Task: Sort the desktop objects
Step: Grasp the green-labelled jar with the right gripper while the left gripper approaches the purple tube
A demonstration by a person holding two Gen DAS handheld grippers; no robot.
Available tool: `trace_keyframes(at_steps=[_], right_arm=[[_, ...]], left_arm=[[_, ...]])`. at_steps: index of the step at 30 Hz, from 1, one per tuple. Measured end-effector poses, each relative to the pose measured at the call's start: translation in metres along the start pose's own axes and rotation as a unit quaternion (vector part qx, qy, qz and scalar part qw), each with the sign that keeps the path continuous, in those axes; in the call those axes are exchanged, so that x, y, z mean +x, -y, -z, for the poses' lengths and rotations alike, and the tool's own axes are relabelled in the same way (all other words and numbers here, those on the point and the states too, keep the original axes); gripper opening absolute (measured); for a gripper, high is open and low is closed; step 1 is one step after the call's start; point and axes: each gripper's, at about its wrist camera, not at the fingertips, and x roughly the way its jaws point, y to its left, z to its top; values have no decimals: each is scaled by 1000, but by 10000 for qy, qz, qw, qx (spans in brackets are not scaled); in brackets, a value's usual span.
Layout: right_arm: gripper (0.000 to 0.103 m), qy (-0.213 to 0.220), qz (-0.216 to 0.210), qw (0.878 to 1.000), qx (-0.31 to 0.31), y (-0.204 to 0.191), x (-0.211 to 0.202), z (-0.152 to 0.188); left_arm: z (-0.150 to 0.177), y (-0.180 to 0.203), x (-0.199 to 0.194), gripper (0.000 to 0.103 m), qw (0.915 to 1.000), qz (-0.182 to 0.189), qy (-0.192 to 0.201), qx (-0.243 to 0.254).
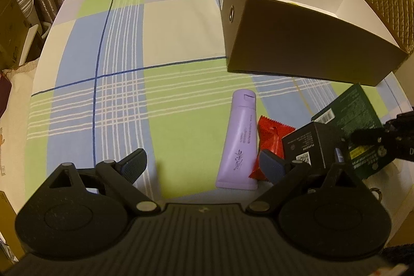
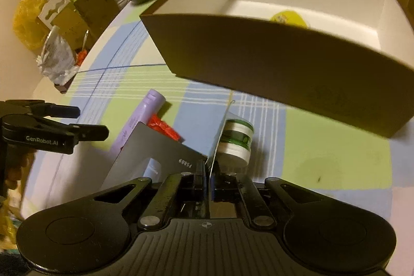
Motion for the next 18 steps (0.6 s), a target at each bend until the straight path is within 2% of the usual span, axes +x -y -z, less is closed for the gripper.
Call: trace_keyframes(at_steps=[4,7,14,18], right_arm=[[0,109,497,9977,-442,-9,-3,-1],[0,133,704,9961,-518,-7,-3,0],[0,190,730,9965,-349,1,-6,1],[0,198,719,9968,-293,4,-8,1]], left_arm=[[1,-2,0,91,10000,11,3,-12],[-1,-1,2,91,10000,52,36,47],[-16,9,18,83,9989,321,81,325],[-24,17,32,73,9976,390,19,574]])
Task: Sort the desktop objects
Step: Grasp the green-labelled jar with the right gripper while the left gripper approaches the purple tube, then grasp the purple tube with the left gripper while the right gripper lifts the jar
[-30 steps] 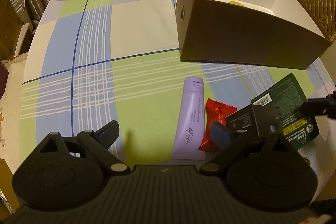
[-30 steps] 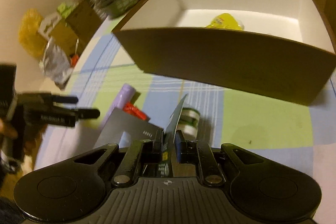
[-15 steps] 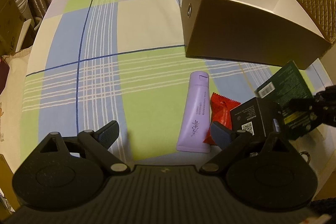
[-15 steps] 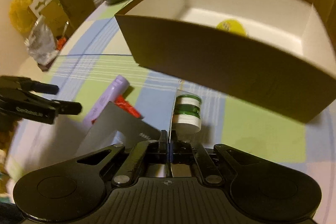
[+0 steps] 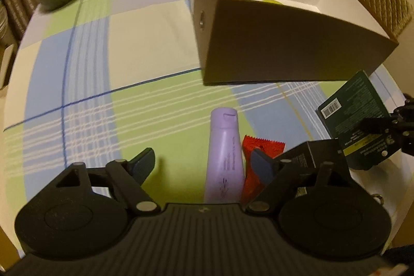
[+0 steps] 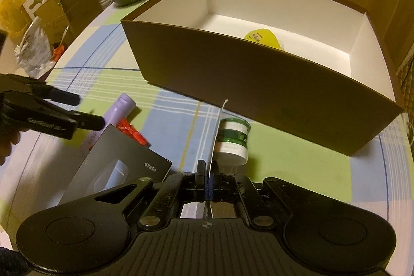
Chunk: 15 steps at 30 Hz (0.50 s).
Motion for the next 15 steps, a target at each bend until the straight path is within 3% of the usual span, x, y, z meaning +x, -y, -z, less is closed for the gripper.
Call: trace_keyframes(at_steps=[9,11,12,15], right_arm=[[0,4,19,10000,94,5,0,0],[0,5,29,9999,97,5,-1,-1],[0,3,30,9999,98,5,0,-1],[0,6,23,10000,83,6,0,-2]], left_arm=[[-8,7,26,48,9991,256,-232,240],[-8,7,28,32,9989,329,-261,215],[-7,7,28,28,9988,338,-275,221],[-5,5,25,28,9992,161,-246,274]])
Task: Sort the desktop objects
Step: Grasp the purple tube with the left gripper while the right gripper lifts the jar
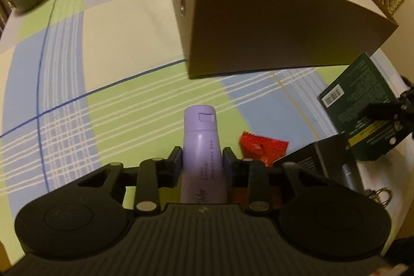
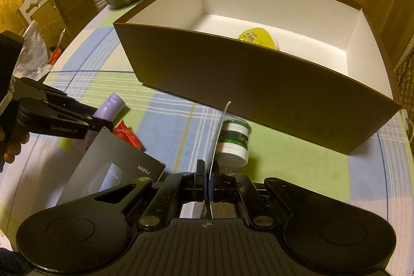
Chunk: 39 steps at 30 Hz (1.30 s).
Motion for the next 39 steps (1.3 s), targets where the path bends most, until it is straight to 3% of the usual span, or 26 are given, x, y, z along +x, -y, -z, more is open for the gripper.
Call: trace_keyframes(at_steps=[6,15,27,39], right_arm=[[0,5,-21,10000,-4,2,2,-3],[0,27,24,10000,-36,4,7,-9],[0,204,-31,9998,-36,7,3,-9],[0,454,-243,9985,183,13,-20,-7]], left_arm=[[6,-17,-6,29,9996,-167,-36,-232],[2,-7,-3,28,9991,-421,44,-68],[8,-11,-14,27,9982,-471,61,-376],[11,-3,-56,27,9963,-437,497,-557]])
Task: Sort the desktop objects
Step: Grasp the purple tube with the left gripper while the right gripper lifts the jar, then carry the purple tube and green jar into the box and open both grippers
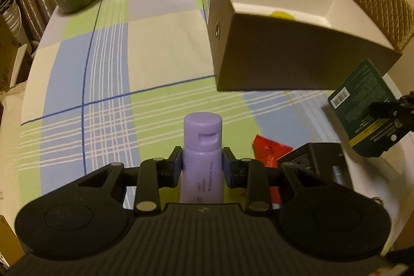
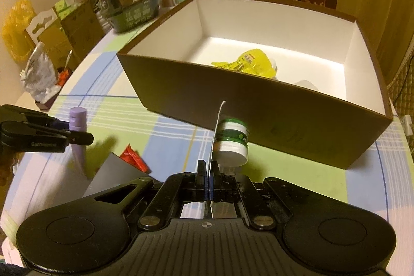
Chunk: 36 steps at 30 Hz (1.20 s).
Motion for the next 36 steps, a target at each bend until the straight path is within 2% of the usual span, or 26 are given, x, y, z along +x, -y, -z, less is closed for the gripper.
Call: trace_keyframes(at_steps=[21,36], right_arm=[[0,359,-108,9991,203,10,-31,1],[0,1171,-368,9920,294,24,-82,-31]], left_arm=[[-11,17,-51,27,9982,14,597,50],[-64,51,-87,27,9895,367,1329,428]])
